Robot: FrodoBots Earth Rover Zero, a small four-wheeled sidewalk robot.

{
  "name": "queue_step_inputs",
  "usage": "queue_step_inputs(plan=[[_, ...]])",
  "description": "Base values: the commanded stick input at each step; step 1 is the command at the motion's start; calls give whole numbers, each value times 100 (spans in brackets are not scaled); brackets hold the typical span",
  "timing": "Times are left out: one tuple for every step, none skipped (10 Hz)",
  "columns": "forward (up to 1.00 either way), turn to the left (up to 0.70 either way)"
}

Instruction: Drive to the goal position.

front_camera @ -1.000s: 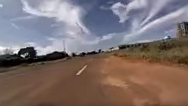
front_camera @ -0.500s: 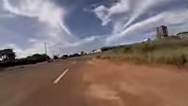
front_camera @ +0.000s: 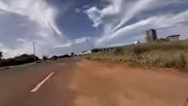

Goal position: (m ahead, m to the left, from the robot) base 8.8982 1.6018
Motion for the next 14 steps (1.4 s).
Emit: queue_step_inputs(plan=[[100, 0], [100, 0], [100, 0], [100, 0], [100, 0], [100, 0], [100, 0], [100, 0], [100, 0], [100, 15], [100, 35], [100, 40], [100, 40], [100, 10]])
